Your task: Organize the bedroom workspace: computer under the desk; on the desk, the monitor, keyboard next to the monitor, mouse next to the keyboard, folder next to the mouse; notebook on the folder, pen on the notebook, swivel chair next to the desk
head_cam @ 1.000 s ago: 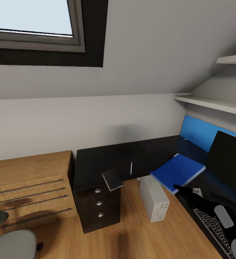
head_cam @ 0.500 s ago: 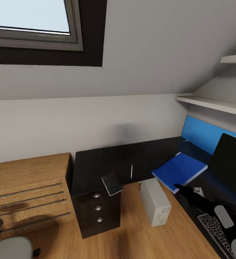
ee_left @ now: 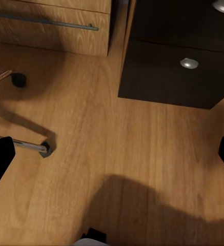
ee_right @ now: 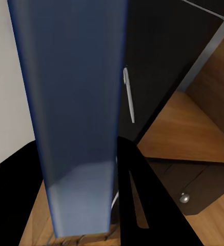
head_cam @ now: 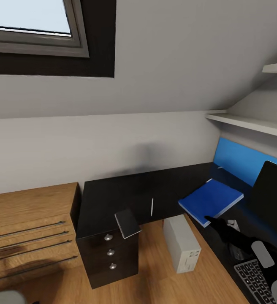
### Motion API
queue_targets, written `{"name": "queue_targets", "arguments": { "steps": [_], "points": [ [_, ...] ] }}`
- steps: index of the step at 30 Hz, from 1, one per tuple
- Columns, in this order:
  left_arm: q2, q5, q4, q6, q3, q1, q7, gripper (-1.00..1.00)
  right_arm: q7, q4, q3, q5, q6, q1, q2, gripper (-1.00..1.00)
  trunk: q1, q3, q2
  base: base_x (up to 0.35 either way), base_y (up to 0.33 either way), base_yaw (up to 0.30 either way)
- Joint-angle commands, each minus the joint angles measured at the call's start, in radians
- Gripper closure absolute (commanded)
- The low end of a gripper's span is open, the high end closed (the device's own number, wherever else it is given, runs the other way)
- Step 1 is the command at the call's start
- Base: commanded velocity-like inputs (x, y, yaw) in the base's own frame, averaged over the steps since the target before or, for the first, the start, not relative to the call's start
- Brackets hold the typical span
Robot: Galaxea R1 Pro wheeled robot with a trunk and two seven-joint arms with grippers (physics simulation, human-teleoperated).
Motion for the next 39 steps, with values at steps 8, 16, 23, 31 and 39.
{"name": "queue_targets", "arguments": {
  "steps": [8,16,23,31,39],
  "points": [
    [0.000,0.006,0.001,-0.003,-0.002,-0.001,-0.003,-1.00,0.008,0.001,-0.003,-0.002,0.007,-0.001,0.000,1.00,0.001,-0.002,-0.002,0.001,-0.028,0.000],
    [0.000,0.006,0.001,-0.003,-0.002,-0.001,-0.003,-1.00,0.011,0.014,-0.003,-0.003,0.006,-0.001,-0.001,1.00,0.001,-0.002,-0.002,0.000,-0.002,0.000],
    [0.000,0.006,0.001,-0.003,-0.002,-0.001,-0.003,-1.00,0.011,0.016,-0.003,-0.003,0.006,-0.001,-0.001,1.00,0.001,-0.002,-0.002,0.000,0.000,0.000],
    [0.000,0.006,0.001,-0.003,-0.002,-0.001,-0.003,-1.00,0.010,0.017,-0.003,-0.003,0.006,-0.001,0.000,1.00,0.001,-0.002,-0.002,0.000,0.000,0.000],
    [0.000,0.006,0.001,-0.003,-0.002,-0.001,-0.003,-1.00,0.008,0.019,-0.003,-0.003,0.006,-0.001,0.000,1.00,0.001,-0.002,-0.002,0.000,0.000,0.000]
  ]
}}
